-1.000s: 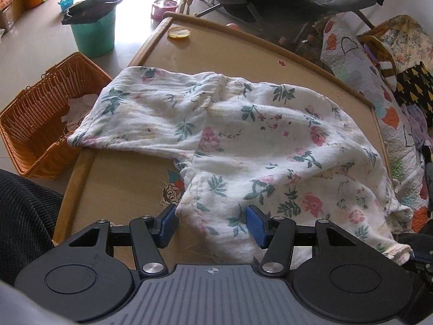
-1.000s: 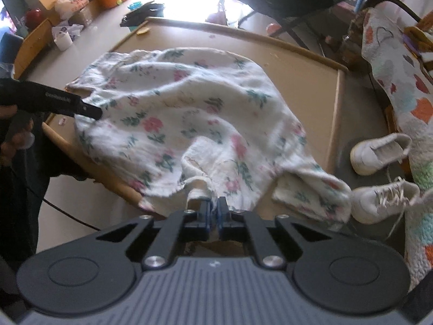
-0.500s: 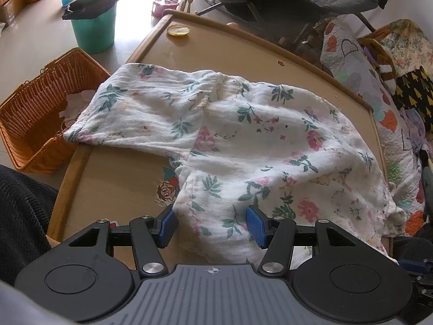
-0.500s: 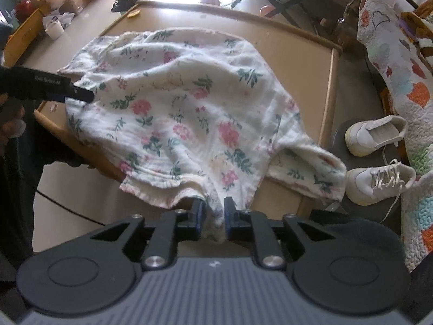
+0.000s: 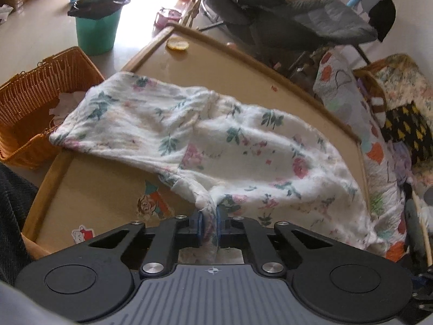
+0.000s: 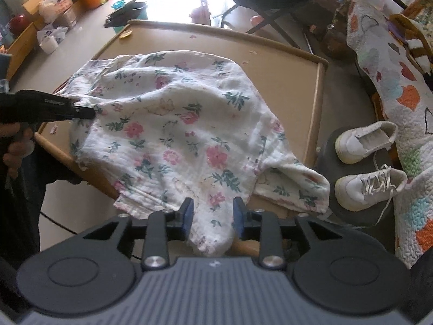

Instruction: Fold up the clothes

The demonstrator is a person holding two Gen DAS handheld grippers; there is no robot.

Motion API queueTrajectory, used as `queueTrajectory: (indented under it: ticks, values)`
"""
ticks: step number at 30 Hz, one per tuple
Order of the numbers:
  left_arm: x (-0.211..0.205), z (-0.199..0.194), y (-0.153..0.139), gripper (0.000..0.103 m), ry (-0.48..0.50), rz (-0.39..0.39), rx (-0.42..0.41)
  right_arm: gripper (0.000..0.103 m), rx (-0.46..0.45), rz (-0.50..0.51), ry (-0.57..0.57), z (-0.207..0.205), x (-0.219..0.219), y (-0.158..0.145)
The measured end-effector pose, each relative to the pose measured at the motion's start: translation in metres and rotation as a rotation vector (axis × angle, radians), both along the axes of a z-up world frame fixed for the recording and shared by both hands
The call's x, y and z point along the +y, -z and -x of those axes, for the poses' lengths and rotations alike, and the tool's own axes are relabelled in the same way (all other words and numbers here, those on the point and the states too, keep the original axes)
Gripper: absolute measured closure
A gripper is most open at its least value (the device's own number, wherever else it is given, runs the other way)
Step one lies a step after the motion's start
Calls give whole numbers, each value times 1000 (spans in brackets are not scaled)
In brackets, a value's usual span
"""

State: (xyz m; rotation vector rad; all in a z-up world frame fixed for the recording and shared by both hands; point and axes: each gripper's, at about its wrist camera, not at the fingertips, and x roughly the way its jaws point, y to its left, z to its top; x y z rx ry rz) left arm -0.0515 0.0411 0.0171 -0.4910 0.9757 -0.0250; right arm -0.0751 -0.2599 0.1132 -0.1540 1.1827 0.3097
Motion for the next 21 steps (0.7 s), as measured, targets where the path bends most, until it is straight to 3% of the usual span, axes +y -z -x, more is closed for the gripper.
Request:
queueTrajectory:
  ticks: [7, 11, 16, 21]
  values:
    - [-17, 1, -34, 95, 41, 63, -127, 70, -34, -1, 12, -19, 7, -10]
    - [-39, 6, -47, 95, 88, 103, -163, 70, -51, -100, 6, -39, 14, -30]
    - [-72, 14, -34, 95, 184, 116, -121, 66, -75, -132, -83, -60, 42, -50]
    - [-88, 14, -11, 95, 243, 147, -56, 65, -65, -95, -170, -72, 77, -43]
